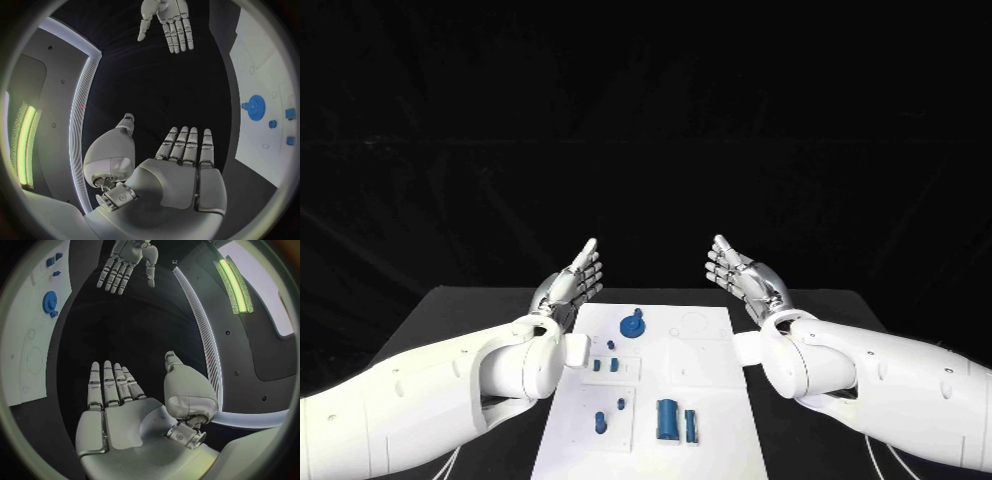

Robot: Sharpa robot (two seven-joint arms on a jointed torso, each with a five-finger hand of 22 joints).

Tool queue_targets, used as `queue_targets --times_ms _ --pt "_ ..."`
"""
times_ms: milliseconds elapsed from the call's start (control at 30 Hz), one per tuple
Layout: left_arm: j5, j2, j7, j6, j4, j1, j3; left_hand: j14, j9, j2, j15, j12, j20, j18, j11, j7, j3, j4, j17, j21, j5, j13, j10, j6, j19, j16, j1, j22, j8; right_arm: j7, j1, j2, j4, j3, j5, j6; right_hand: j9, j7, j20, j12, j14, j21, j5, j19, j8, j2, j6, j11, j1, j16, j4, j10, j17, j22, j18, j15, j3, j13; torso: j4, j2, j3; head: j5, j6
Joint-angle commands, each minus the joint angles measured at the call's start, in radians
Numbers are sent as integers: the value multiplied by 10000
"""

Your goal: Assemble the parts on the task board

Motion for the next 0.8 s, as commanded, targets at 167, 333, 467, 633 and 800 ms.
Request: queue_targets --times_ms 167,333,467,633,800 --pt "-577 -109 939 -1953 539 -155 74 -1579 -33 63 -339 -58 -1196 -538 -397 -178 -704 -209 -30 -75 -163 -26 -1723 -1658 -1248 -72 -2560 -622 -67 799 -113 -73 371 89 856 -1301 -362 -428 -673 -70 -2057 -51 -965 -1625 -71 20 -1785 -116 -2693 -117 -651 -1962 -1066 -1200 -819 -28 -129 -41 4 -9 17 2 1" --pt "-582 -112 947 -1976 554 -160 76 -1941 -33 63 -339 -58 -1196 -538 -397 -178 -704 -209 -30 -75 -163 -26 -2114 -2036 -1540 -72 -3145 -1449 -67 799 -113 -73 371 89 856 -1301 -362 -428 -673 -70 -2529 -51 -965 -2003 -71 20 -2196 -116 -3317 -117 -651 -2411 -1066 -1478 -819 -28 -129 -41 4 -9 17 2 1" --pt "-582 -112 947 -1976 554 -160 76 -2219 -33 63 -339 -58 -1196 -538 -397 -178 -704 -209 -30 -75 -163 -26 -2419 -2326 -1748 -72 -3595 -1449 -67 799 -113 -73 371 89 856 -1301 -362 -428 -673 -70 -2896 -51 -965 -2287 -71 20 -2516 -116 -3797 -117 -651 -2770 -1066 -1694 -819 -28 -129 -41 4 -9 17 2 1" --pt "-582 -112 947 -1976 554 -160 76 -2505 -33 63 -339 -58 -1196 -538 -397 -178 -704 -209 -30 -75 -163 -26 -2726 -2627 -1949 -72 -4056 -1449 -67 799 -113 -73 371 89 856 -1301 -362 -428 -673 -70 -3268 -51 -965 -2585 -71 20 -2835 -116 -4277 -117 -651 -3119 -1066 -1909 -819 -28 -129 -41 4 -9 17 2 1" --pt "-582 -112 947 -1976 554 -160 76 -2713 -33 63 -339 -58 -1196 -538 -397 -178 -704 -209 -30 -75 -163 -26 -2962 -2851 -2120 -72 -4407 -1449 -67 799 -113 -73 371 89 856 -1301 -362 -428 -673 -70 -3549 -51 -965 -2807 -71 20 -3084 -116 -4649 -117 -651 -3394 -1066 -2076 -819 -28 -129 -41 4 -9 17 2 1"
